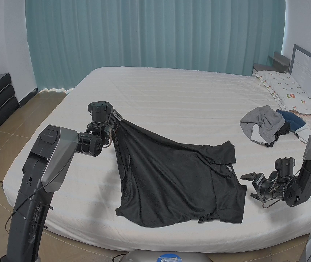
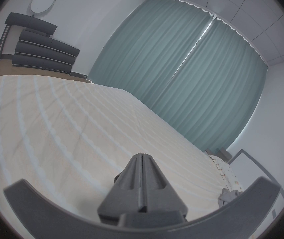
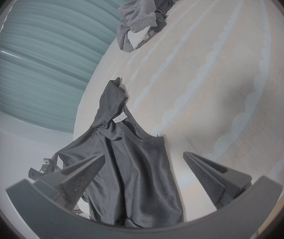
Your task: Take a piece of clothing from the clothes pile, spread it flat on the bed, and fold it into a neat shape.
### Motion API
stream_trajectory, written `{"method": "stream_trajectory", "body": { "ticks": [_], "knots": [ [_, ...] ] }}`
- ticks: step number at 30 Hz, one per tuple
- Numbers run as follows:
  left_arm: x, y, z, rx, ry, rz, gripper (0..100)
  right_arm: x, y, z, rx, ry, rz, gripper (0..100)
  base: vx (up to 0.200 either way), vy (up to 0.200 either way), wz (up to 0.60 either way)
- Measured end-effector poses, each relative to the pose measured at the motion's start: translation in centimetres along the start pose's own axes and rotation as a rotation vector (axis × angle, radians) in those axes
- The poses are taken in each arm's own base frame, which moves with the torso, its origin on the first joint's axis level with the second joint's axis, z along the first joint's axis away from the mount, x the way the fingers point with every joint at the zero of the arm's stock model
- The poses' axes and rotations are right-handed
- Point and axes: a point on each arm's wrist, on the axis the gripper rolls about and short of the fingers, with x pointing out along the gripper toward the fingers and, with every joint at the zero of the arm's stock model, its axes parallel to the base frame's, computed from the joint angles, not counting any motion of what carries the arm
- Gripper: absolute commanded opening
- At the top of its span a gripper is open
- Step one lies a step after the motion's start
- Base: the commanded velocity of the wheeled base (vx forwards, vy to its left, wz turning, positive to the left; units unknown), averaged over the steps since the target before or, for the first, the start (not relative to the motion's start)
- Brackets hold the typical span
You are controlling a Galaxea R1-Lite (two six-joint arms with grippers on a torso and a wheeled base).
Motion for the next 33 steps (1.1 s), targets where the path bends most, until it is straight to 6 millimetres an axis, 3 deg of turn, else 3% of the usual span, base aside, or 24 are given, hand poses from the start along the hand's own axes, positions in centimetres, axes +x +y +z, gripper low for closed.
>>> {"method": "stream_trajectory", "body": {
  "ticks": [11, 12, 24, 30, 31, 33],
  "knots": [
    [0.8, 2.5, -3.8, 0.094, 0.109, 0.09, 0, 0.4, 0.5, -0.7, -0.029, -0.031, -0.003, 100, 0.0, 0.0, 0.0],
    [0.8, 2.5, -3.9, 0.095, 0.113, 0.093, 100, 0.4, 0.5, -0.8, -0.032, -0.035, 0.0, 100, 0.0, 0.0, 0.0],
    [-0.4, 3.7, -4.8, 0.064, 0.188, 0.148, 100, 0.8, -0.3, -1.9, -0.068, -0.076, -0.009, 100, 0.0, 0.0, 0.0],
    [-3.0, 3.2, -3.0, -0.034, 0.25, 0.142, 100, 1.1, -0.5, -2.2, -0.078, -0.076, -0.027, 100, 0.0, 0.0, 0.0],
    [-3.8, 3.2, -2.7, -0.043, 0.271, 0.146, 100, 1.1, -0.6, -2.3, -0.081, -0.074, -0.029, 0, 0.0, 0.0, 0.0],
    [-4.4, 3.4, -2.6, -0.047, 0.291, 0.153, 100, 1.2, -0.6, -2.4, -0.084, -0.072, -0.03, 0, 0.0, 0.0, 0.0]
  ]
}}
